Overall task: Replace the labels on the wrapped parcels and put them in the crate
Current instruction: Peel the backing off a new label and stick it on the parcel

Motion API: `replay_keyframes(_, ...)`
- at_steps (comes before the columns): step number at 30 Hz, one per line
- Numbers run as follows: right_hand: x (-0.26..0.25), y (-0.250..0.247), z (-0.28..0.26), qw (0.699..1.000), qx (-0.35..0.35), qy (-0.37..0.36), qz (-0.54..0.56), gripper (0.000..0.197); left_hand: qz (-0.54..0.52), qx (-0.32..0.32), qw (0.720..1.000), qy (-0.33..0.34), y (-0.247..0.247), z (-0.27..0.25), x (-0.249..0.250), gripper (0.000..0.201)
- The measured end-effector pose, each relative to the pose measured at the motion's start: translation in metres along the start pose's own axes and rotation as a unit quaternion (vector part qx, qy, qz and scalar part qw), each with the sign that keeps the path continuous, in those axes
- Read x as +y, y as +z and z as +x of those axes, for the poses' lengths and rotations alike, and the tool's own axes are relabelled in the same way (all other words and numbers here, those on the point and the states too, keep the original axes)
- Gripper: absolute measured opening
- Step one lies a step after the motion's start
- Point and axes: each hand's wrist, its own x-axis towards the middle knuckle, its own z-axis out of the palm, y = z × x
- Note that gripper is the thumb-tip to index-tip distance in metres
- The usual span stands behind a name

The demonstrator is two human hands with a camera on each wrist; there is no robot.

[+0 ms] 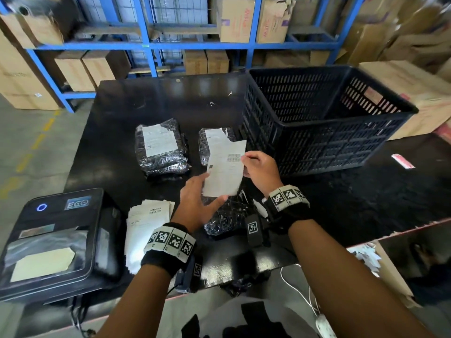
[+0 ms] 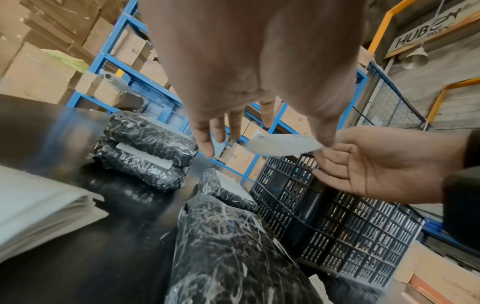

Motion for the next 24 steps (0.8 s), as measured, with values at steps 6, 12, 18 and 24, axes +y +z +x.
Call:
replay_keyframes(6, 0.008, -0.004, -0.014, 0.999, -0.012, 0.028, 0.015, 0.005, -0.109, -0.042, 0.993, -0.030, -0.001, -0.002, -0.017, 0.065)
replay_keyframes(12, 0.030, 0.005, -0.033, 0.995, -0.020, 0.089, 0.039, 0.004, -0.191, -0.104, 0.973, -0.071, 0.004, 0.002, -0.016, 0.048)
replay_keyframes(18, 0.049, 0.010, -0.031, 0.992, 0.001, 0.124, 0.028, 0.005, -0.225, -0.123, 0.960, -0.114, 0.016, 0.011, -0.019, 0.034)
replay_keyframes(24, 0.068, 0.012, -0.007, 0.992, -0.002, 0.130, 0.011, 0.021, -0.191, -0.121, 0.962, -0.155, 0.028, 0.028, -0.025, 0.050)
